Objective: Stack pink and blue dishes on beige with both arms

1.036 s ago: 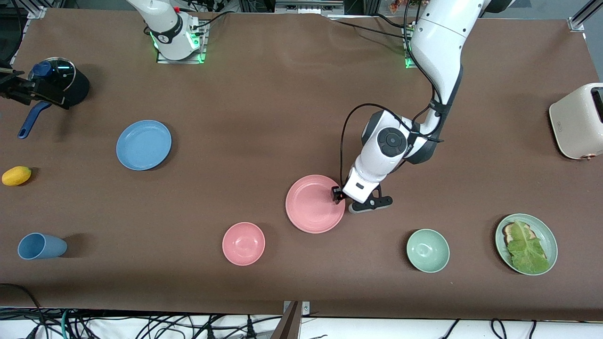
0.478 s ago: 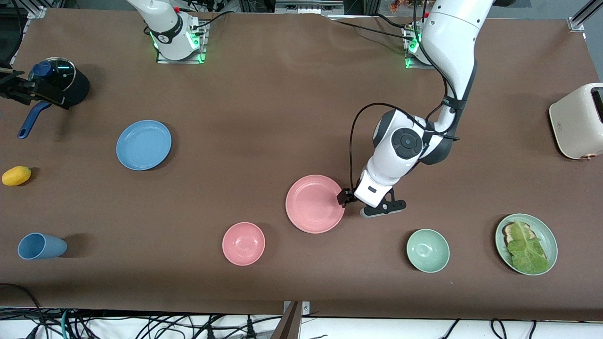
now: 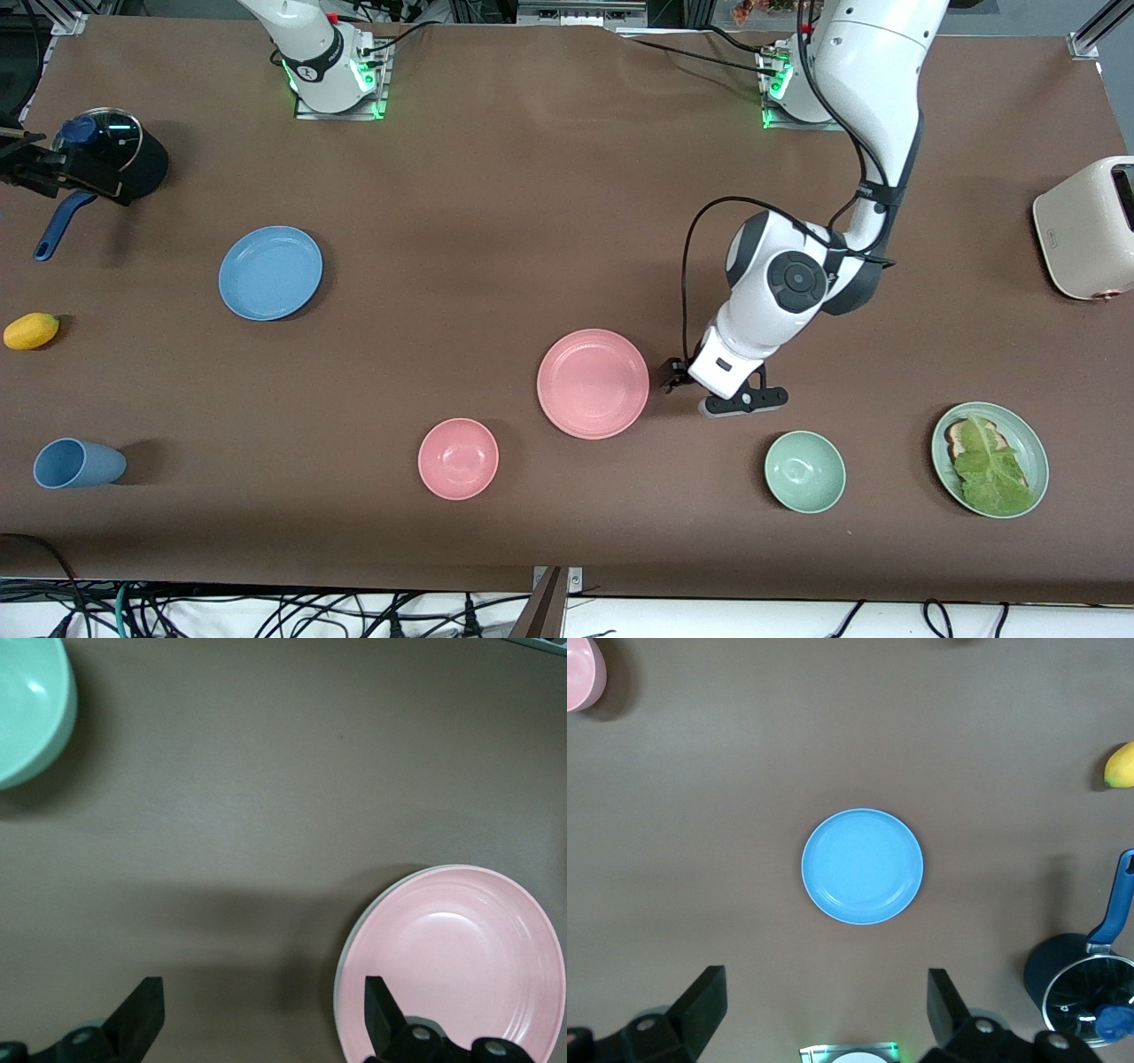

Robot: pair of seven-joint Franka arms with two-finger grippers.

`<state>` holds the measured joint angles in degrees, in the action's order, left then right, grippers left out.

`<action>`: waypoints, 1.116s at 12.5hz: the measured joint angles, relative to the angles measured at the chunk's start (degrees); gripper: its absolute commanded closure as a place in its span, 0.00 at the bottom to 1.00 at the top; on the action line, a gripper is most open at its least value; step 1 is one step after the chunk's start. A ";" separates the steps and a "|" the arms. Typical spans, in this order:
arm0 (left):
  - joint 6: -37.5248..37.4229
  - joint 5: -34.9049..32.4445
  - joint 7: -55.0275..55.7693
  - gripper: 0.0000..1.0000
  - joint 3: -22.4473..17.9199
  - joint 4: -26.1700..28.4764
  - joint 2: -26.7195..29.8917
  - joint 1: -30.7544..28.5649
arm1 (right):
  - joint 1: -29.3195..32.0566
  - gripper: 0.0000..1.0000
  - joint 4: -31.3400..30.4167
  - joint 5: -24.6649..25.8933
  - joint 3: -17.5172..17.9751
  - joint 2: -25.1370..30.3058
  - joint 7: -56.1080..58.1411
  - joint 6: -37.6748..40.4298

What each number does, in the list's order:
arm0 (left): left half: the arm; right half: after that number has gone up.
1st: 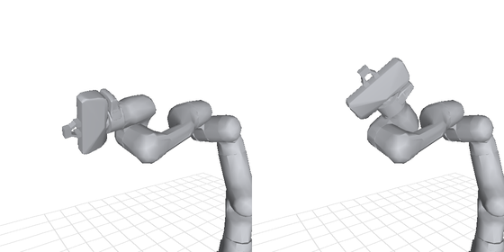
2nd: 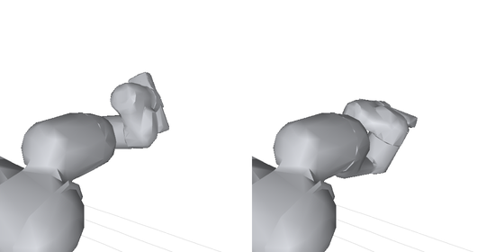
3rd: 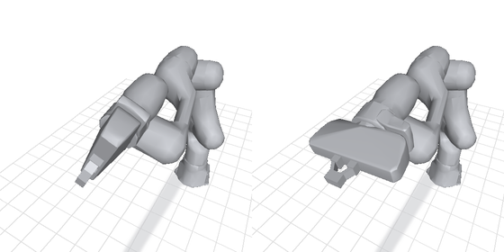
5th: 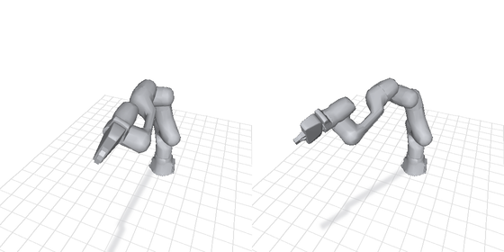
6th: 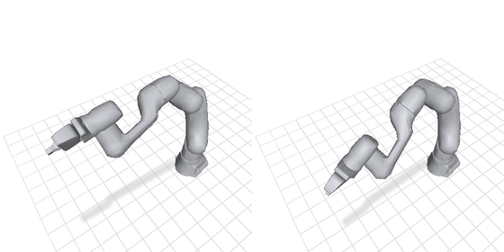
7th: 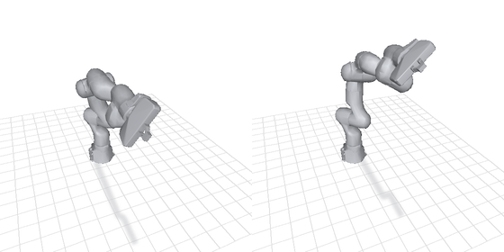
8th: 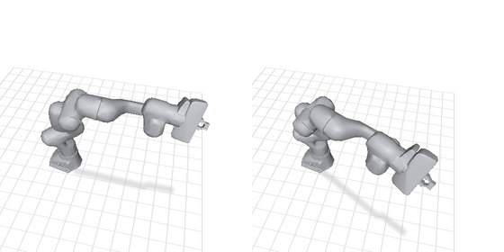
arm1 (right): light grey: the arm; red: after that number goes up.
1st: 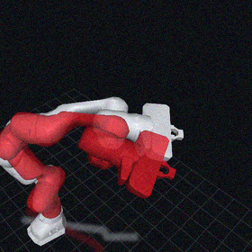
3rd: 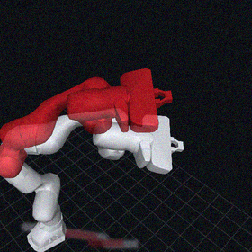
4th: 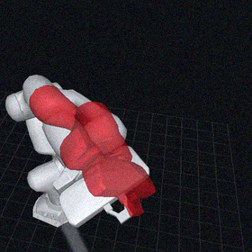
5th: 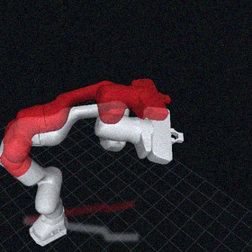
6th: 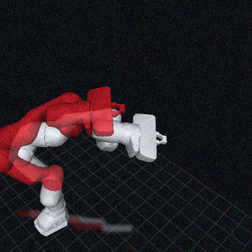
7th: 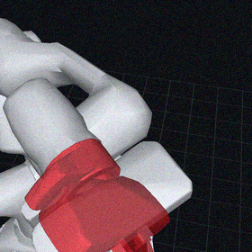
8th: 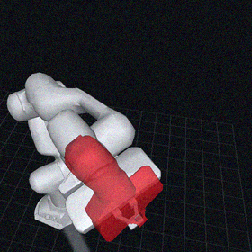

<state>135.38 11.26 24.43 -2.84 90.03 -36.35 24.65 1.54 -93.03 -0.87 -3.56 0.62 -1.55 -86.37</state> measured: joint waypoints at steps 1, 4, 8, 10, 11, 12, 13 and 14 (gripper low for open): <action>-1.69 0.00 -1.61 0.01 -0.02 -0.61 0.36 -0.76 | 0.00 0.00 0.00 0.00 0.00 0.00 0.00 0.00; -4.90 0.00 -7.24 0.01 -0.11 -1.48 1.46 -3.28 | 0.00 0.00 0.00 0.00 0.00 0.00 0.00 0.00; -7.77 0.00 -15.15 0.01 -0.70 -1.62 2.47 -6.31 | 0.00 0.00 0.00 0.00 -0.01 0.00 0.00 0.00; -9.60 0.00 -19.52 0.01 -2.02 -1.74 3.17 -7.18 | 0.00 0.00 0.00 0.00 -0.01 0.00 0.00 0.00; -10.28 0.00 -21.90 0.01 -2.44 -1.75 3.60 -7.88 | 0.00 0.00 0.00 0.00 -0.01 0.00 0.00 0.00; -11.21 0.05 -24.37 0.01 -2.93 -1.77 3.96 -8.70 | 0.01 0.00 0.00 0.01 -0.01 0.00 0.00 0.00; -12.29 0.31 -26.91 0.01 -3.71 -1.80 4.29 -9.34 | 0.01 0.00 0.00 0.02 -0.02 0.00 0.00 0.00; -13.28 0.94 -29.43 0.00 -4.74 -1.82 4.67 -9.74 | 0.01 0.00 0.00 0.03 -0.02 0.00 0.00 0.00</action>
<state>122.09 12.20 -5.00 -7.58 88.21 -31.68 14.91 1.55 -93.03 -0.85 -3.59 0.62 -1.55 -86.37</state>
